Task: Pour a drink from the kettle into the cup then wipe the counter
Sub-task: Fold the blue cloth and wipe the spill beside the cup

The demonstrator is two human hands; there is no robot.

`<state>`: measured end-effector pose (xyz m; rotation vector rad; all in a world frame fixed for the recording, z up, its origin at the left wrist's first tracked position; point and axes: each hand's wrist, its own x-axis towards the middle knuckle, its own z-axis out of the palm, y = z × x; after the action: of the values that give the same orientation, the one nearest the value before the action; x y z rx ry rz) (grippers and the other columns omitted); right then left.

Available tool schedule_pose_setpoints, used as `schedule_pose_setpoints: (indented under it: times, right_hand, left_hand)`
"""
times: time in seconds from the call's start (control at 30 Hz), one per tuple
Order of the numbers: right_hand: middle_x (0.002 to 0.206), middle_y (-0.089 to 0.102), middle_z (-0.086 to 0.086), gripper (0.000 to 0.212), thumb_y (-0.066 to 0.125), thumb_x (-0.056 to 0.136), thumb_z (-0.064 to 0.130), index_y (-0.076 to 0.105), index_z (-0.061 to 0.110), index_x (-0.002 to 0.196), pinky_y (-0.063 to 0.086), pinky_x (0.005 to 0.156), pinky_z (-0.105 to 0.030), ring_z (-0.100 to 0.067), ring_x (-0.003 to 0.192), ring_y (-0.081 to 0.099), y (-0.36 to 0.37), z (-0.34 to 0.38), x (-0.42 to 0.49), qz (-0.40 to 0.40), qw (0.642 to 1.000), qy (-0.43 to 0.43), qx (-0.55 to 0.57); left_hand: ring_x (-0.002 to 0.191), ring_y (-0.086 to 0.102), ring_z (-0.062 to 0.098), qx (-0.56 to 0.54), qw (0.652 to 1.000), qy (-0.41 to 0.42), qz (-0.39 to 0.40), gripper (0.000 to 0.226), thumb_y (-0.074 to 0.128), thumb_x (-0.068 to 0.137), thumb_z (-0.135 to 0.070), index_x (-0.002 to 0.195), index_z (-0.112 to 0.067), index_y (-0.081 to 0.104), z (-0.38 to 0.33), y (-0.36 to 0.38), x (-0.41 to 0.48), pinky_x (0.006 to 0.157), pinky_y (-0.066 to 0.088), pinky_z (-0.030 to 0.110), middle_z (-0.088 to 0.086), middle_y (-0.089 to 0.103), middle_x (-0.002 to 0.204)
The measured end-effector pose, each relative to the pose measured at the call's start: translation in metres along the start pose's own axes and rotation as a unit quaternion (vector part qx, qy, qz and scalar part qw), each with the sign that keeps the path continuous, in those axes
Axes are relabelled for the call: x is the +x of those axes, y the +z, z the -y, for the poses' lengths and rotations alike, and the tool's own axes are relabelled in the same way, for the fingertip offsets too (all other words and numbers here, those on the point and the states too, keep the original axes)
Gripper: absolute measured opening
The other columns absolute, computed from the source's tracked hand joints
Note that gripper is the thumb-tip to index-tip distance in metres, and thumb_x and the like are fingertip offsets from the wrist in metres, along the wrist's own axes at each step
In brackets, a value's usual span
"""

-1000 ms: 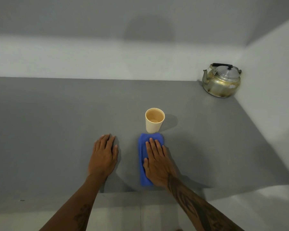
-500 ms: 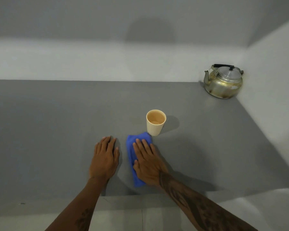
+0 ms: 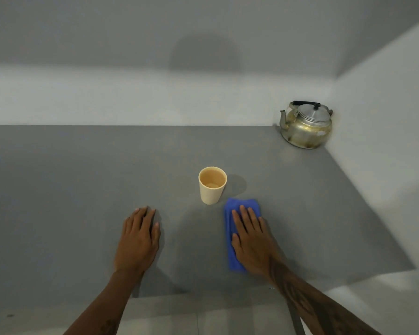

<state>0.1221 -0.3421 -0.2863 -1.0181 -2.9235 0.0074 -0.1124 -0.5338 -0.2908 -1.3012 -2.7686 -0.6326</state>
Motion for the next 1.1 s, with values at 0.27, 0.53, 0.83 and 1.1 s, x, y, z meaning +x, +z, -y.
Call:
schedule_pose_setpoints:
  times: [0.27,0.53,0.83,1.1]
  right_hand:
    - [0.150,0.040,-0.012,0.060,0.027,0.092,0.040,0.031,0.014,0.145,0.035,0.111,-0.049,-0.035,0.136,0.039,0.001,-0.015,-0.013,-0.015,0.999,-0.046,-0.024]
    - [0.152,0.034,-0.015,0.064,0.019,0.089,0.041,0.032,0.015,0.146,0.039,0.102,-0.057,-0.040,0.135,0.038,-0.003,-0.039,0.072,0.022,0.997,0.074,-0.019]
    - [0.152,0.037,-0.012,0.061,0.025,0.091,0.041,0.030,0.016,0.146,0.039,0.104,-0.054,-0.035,0.137,0.038,-0.001,-0.050,0.039,0.035,0.999,-0.023,-0.019]
    - [0.152,0.036,-0.014,0.071,0.012,0.090,0.054,0.036,0.016,0.144,0.028,0.113,-0.048,-0.031,0.139,0.034,-0.026,-0.080,0.081,0.063,0.991,-0.005,0.114]
  left_hand:
    - [0.136,0.041,0.034,-0.006,1.000,-0.003,0.000,0.057,0.028,0.096,-0.040,0.135,-0.006,0.052,0.001,0.000,0.000,0.114,0.033,0.050,0.016,0.051,0.142]
    - [0.135,0.040,0.032,-0.005,1.000,-0.005,0.003,0.056,0.028,0.097,-0.039,0.135,-0.006,0.052,-0.003,0.000,-0.001,0.113,0.034,0.048,0.016,0.052,0.140]
    - [0.133,0.042,0.036,0.002,1.000,-0.026,0.012,0.059,0.026,0.094,-0.041,0.133,-0.006,0.053,-0.006,-0.001,0.002,0.112,0.035,0.050,0.018,0.051,0.140]
    - [0.105,0.060,0.028,-0.135,0.990,-0.030,0.003,0.039,0.049,0.086,-0.039,0.118,-0.018,0.061,-0.127,0.010,-0.023,0.089,0.052,0.040,0.008,0.064,0.117]
